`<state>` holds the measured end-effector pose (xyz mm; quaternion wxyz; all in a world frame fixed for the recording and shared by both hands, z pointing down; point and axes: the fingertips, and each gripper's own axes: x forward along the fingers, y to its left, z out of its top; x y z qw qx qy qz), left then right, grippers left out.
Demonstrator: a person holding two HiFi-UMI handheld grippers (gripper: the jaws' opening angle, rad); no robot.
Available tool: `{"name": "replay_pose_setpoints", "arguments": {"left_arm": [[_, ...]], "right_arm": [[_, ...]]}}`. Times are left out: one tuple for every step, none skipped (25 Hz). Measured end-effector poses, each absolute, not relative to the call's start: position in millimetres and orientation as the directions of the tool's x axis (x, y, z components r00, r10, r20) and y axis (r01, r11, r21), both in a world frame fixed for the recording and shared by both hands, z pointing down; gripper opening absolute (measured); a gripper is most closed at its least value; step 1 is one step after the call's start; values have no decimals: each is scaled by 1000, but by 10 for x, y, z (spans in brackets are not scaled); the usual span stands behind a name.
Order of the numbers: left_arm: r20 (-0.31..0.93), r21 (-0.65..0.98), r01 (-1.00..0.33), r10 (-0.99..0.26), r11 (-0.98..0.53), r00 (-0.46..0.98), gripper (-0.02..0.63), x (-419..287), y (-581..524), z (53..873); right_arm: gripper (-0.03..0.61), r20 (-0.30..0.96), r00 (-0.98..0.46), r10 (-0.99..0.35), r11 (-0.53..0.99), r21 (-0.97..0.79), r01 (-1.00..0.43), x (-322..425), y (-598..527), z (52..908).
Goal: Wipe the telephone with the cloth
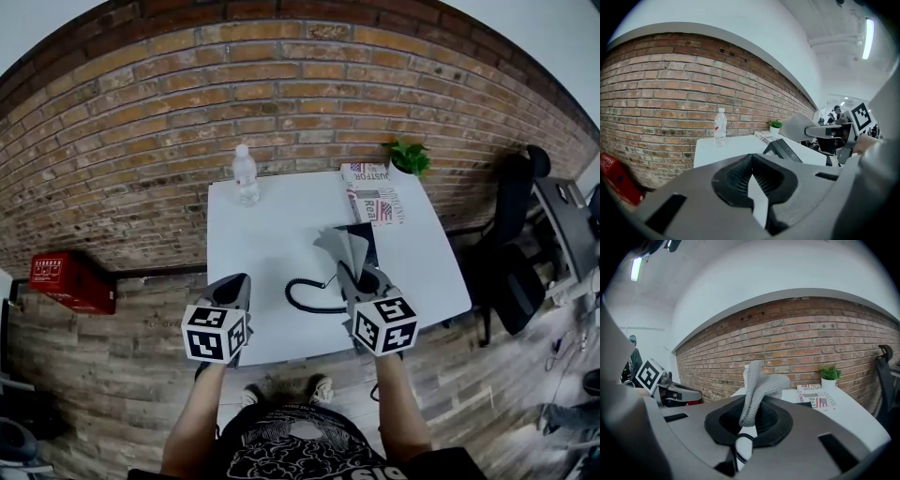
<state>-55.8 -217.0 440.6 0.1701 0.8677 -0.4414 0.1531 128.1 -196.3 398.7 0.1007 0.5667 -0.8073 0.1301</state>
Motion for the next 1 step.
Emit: {"name": "replay_pose_setpoints", "arguments": {"left_arm": [[416,161,-818,-714,-552,564,6,-560,-2167,4412]], "right_arm": [[11,311,-340,-887,326,-98,-940,1273,-1959,3995]]}}
